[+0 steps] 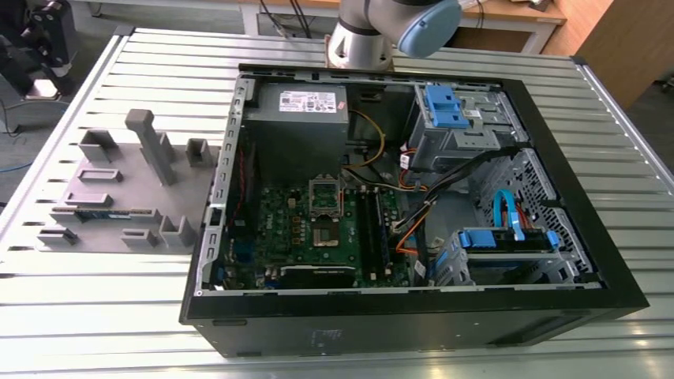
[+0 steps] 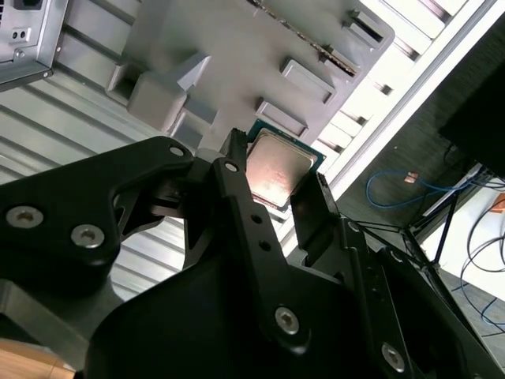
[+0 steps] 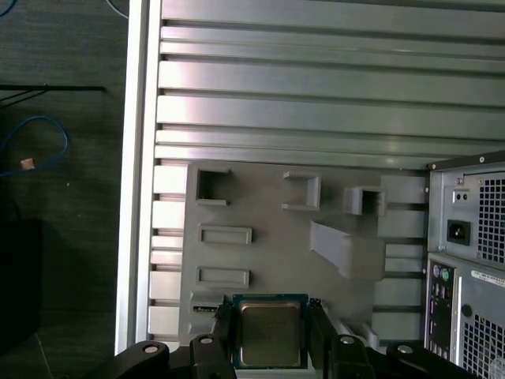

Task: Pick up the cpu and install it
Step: 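Pick up the cpu and move it towards the insertion slot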

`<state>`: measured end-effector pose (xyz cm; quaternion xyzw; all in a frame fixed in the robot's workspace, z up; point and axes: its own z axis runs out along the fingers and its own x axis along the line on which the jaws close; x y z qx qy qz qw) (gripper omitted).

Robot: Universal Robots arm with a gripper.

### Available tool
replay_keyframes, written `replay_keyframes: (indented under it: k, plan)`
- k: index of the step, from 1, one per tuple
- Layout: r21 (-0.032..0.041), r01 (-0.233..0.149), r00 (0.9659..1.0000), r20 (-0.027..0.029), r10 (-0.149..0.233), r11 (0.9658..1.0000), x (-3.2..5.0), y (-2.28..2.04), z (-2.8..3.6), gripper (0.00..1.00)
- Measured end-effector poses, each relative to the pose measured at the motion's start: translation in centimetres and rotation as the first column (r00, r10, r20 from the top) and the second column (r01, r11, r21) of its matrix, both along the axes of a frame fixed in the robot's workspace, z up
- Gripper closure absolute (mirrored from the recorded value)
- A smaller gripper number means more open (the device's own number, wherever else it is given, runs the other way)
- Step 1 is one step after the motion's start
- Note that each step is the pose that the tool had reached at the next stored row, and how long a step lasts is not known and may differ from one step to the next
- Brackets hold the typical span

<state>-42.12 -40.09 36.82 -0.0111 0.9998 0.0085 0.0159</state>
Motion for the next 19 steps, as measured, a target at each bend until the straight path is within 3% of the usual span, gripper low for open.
replay_keyframes:
  k: [19]
  plan:
    - [0.0,0.0,1.0,0.0001,0.0,1.0,3.38,0.0,0.0,0.53]
